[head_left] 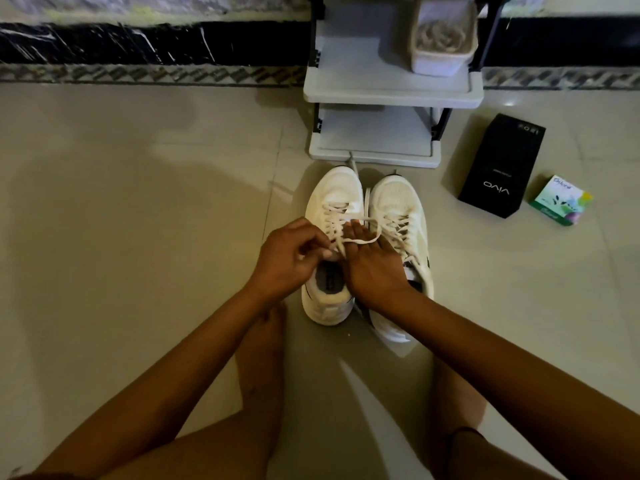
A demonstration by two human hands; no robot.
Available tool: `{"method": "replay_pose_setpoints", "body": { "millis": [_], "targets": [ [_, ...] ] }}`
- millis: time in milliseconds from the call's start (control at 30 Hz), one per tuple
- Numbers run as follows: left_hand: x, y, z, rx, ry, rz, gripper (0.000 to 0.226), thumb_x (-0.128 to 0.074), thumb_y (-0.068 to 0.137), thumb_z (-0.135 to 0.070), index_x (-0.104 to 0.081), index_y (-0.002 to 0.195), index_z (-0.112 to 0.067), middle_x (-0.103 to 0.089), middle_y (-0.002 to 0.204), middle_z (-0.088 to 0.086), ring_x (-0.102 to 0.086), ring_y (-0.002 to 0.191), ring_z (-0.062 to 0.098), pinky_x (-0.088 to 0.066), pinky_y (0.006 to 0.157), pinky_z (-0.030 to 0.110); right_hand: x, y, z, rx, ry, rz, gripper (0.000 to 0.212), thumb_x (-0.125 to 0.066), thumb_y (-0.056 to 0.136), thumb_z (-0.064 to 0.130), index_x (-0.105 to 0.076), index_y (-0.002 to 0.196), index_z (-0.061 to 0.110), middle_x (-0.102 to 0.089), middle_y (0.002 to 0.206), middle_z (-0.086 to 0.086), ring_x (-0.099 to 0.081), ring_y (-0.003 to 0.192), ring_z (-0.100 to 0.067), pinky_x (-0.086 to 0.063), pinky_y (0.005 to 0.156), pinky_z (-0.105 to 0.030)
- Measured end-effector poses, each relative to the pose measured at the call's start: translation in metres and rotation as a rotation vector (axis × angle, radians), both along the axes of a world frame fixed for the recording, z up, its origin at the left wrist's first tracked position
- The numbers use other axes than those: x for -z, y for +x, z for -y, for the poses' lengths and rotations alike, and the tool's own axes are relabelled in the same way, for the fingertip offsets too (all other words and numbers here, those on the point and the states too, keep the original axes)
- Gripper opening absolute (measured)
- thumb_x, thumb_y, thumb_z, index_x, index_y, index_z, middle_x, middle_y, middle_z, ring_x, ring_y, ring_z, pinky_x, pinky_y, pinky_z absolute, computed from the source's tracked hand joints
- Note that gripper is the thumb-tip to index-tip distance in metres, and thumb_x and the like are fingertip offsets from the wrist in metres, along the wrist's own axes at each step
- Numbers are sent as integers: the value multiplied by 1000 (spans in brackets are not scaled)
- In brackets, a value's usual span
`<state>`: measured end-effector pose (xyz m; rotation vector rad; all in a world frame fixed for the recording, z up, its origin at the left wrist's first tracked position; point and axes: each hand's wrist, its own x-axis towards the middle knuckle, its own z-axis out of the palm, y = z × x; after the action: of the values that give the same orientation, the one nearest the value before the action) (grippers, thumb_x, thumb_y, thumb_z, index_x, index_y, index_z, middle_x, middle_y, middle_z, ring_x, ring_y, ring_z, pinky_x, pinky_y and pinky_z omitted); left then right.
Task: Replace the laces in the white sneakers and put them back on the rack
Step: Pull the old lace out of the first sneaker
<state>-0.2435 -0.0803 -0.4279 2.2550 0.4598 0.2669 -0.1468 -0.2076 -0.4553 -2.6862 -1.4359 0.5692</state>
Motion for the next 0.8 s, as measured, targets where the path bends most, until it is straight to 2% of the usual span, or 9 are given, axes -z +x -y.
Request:
{"method": "replay_pose_setpoints", "body": {
  "millis": [100, 233, 300, 333, 400, 433, 533, 667, 800],
  "targets": [
    [-18, -6, 10, -64, -342, 26, 16, -67, 82, -5, -63, 77, -20, -60, 79, -9, -59, 75, 2, -46, 71, 17, 1, -1, -1, 21, 20, -2, 60, -28, 102, 33, -3, 150, 8, -5, 158, -15, -5, 146, -28, -4, 117, -38],
    [-72, 19, 31, 41, -646, 181, 16, -59, 87, -4, -62, 80, -18, -63, 75, -9, -59, 75, 5, -50, 72, 21, -2, -6, -4, 55, 189, 1, 44, -48, 93, 17, -46, 133, -1, -48, 135, -26, -48, 124, -39, -38, 104, -46],
    [-80, 31, 12, -144, -617, 247, 11, -55, 90, -3, -61, 90, -13, -63, 79, -9, -58, 73, 1, -49, 69, 19, -6, -4, -2, 60, 244, 53, 45, -57, 84, 16, -56, 123, -5, -57, 123, -29, -58, 112, -40, -46, 95, -45],
    [-78, 34, -3, -228, -537, 234, 13, -56, 91, -6, -61, 101, -12, -64, 87, -8, -58, 77, 0, -49, 70, 19, -10, -4, -1, 51, 223, 37, 49, -54, 90, 20, -48, 132, -4, -51, 132, -27, -52, 120, -39, -40, 102, -43],
    [-66, 30, -29, -257, -316, 70, 40, -61, 88, -10, -52, 127, -16, -63, 109, -6, -59, 95, 3, -50, 81, 22, -10, 0, 2, 40, 136, -42, 58, -44, 97, 34, -30, 144, 4, -36, 147, -20, -38, 133, -32, -29, 109, -37],
    [-57, 25, -37, -220, -247, -58, 52, -65, 86, -11, -47, 134, -18, -60, 117, -5, -58, 102, 7, -48, 85, 23, -12, 2, 3, 64, 147, -57, 57, -45, 96, 41, -35, 141, 7, -43, 142, -16, -44, 127, -30, -34, 103, -35],
    [-24, 10, -34, -21, -185, -365, 61, -74, 78, -13, -51, 133, -20, -56, 129, -2, -55, 111, 12, -46, 86, 23, -30, 10, 1, 191, 318, -97, 37, -54, 91, 45, -62, 108, 13, -66, 103, -7, -61, 89, -21, -48, 75, -31],
    [2, 5, -24, 105, -150, -367, 64, -77, 75, -14, -52, 133, -20, -57, 131, -1, -53, 115, 11, -43, 85, 20, -45, 13, -2, 169, 581, -44, 19, -66, 86, 31, -62, 90, 14, -66, 88, -5, -61, 70, -19, -45, 57, -28],
    [8, 6, -26, 96, -167, -357, 64, -78, 75, -14, -52, 133, -16, -58, 131, 1, -55, 114, 11, -48, 91, 24, -28, 6, -4, -91, 370, 142, 28, -74, 78, 27, -64, 96, 9, -63, 88, -12, -61, 65, -28, -46, 49, -29]
  ]
}}
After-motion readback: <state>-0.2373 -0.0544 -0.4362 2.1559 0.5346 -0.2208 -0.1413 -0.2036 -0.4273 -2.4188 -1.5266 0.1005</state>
